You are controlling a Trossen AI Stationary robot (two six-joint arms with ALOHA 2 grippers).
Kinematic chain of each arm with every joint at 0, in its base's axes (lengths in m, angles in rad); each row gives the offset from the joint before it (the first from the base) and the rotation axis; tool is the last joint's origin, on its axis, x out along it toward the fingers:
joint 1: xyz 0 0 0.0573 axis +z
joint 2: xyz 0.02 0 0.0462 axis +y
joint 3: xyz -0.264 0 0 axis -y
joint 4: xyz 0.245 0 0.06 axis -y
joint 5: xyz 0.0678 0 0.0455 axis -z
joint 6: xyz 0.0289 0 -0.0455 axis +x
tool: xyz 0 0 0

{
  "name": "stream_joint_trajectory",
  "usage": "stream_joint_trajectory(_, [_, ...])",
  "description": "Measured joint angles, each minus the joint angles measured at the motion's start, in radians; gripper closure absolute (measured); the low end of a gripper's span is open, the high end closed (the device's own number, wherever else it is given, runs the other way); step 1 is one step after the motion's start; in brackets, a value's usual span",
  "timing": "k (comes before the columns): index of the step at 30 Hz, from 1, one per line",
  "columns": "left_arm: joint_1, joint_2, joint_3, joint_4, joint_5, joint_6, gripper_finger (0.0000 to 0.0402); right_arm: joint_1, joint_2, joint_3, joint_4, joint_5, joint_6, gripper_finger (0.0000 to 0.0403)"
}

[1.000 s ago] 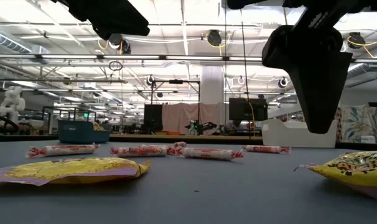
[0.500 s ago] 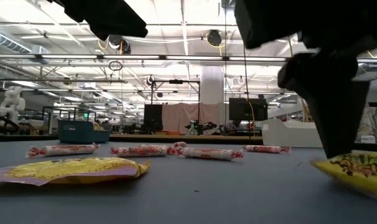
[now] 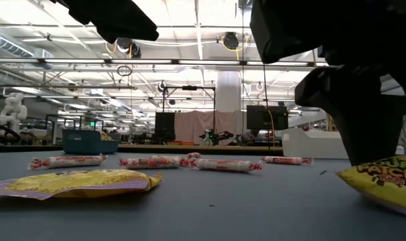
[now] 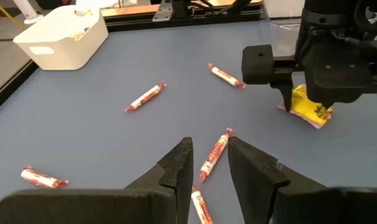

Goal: Sort candy
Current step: Put the yellow candy pack into the blue bin

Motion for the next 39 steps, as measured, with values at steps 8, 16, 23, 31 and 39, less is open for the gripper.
stream_joint_trajectory(8, [0.024, 0.0, 0.0, 0.001, -0.002, 0.032, 0.0295, -0.002, 0.0, 0.023, 0.0, -0.021, -0.049, 0.0254])
stream_joint_trajectory(16, [0.047, 0.0, 0.0, 0.03, -0.004, 0.108, 0.0295, -0.02, -0.003, 0.142, -0.065, -0.023, -0.166, 0.0282])
stream_joint_trajectory(23, [0.046, -0.014, 0.0, 0.109, -0.009, 0.207, 0.0295, -0.049, -0.006, 0.314, -0.258, 0.075, -0.352, 0.0287])
stream_joint_trajectory(31, [0.047, -0.063, 0.0, 0.014, -0.114, 0.237, 0.0295, -0.103, -0.136, 0.377, -0.352, 0.297, -0.516, 0.0287])
stream_joint_trajectory(39, [0.046, -0.067, 0.0, 0.002, -0.113, 0.278, 0.0295, -0.156, -0.302, 0.28, -0.227, 0.438, -0.627, 0.0287])
